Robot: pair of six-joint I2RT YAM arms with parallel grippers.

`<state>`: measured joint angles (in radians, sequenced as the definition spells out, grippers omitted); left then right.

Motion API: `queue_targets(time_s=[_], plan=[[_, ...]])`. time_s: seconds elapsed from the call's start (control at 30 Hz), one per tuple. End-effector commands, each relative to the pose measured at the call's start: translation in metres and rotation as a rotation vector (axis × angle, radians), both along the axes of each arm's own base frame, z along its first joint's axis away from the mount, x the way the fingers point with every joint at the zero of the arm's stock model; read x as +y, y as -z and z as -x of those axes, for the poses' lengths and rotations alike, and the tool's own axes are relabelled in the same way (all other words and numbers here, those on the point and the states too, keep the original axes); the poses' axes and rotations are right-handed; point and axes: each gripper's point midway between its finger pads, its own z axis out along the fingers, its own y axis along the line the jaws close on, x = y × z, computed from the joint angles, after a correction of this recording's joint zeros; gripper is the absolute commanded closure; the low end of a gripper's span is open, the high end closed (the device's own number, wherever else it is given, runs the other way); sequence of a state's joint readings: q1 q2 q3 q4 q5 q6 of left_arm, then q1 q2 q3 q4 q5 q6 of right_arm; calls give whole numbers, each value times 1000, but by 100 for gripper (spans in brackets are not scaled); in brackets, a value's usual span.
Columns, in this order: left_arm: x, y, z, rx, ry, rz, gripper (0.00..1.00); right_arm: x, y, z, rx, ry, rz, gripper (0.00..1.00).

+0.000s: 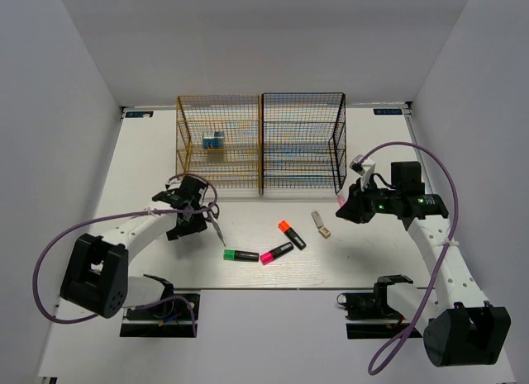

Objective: Sort the stationery into containers
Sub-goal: Pick up the stationery from the center of the board, then place the stationery in the storage box.

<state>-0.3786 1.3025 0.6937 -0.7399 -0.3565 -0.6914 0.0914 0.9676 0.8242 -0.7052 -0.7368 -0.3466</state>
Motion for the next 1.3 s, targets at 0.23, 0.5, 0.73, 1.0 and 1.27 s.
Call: queue_targets(time_s=[0.23,0.5,0.73,1.0,1.27], plan=[[-4,15,-11,119,192,57,42,2,-15,-2,-68,-6,-25,77],[1,22,-4,78,175,38,97,2,-16,-2,-70,-10,-26,77],[-32,-29,14,-68,213,125,100,5,-16,1,-70,-29,-36,54],[-97,-179,-30,-324,544,358,100,9,-19,7,-51,-78,-62,100],[-110,-254,-105,-441,935,169,100,10,-21,8,-66,-74,-72,90]])
